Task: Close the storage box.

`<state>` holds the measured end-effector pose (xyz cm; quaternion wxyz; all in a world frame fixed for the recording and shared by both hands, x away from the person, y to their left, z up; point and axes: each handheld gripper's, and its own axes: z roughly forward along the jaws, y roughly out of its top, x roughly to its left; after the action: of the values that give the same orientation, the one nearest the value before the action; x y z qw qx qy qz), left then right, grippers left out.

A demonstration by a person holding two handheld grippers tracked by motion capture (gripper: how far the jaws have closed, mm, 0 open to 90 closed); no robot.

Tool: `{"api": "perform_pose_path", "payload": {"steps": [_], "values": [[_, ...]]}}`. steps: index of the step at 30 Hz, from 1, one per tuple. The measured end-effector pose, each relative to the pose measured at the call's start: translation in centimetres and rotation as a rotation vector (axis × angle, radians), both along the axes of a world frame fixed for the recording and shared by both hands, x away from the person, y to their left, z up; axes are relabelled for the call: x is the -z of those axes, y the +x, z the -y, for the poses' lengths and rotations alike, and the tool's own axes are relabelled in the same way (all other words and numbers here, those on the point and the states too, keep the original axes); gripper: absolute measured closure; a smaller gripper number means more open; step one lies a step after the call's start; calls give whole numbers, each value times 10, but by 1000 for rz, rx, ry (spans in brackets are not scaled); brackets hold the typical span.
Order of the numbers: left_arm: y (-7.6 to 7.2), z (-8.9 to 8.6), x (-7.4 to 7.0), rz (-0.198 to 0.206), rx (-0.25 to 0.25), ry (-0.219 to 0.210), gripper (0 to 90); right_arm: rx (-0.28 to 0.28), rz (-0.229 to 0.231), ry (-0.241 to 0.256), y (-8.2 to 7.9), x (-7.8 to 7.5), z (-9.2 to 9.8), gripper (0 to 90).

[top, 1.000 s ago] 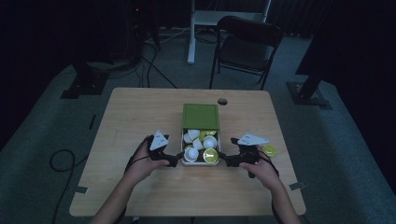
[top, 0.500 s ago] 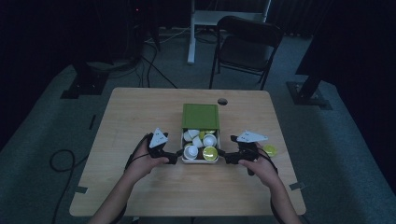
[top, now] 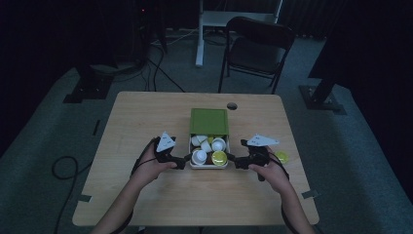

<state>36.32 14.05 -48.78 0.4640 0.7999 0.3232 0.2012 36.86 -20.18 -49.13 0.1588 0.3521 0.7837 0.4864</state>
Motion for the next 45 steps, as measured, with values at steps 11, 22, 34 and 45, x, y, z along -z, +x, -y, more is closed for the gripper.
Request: {"api": "perform_pose_path", "payload": {"steps": [11,22,34,45], "values": [[6,1,-1,2,-6,8,62,9,0,0,5,0,0,120],[13,0,-1,-1,-14,3,62,24,2,4,10,0,-1,120],[17,1,-1,3,-22,4,62,36,1,4,15,0,-2,116],[24,1,-2,-4,-34,2,62,52,1,4,20,0,-3,116]]}}
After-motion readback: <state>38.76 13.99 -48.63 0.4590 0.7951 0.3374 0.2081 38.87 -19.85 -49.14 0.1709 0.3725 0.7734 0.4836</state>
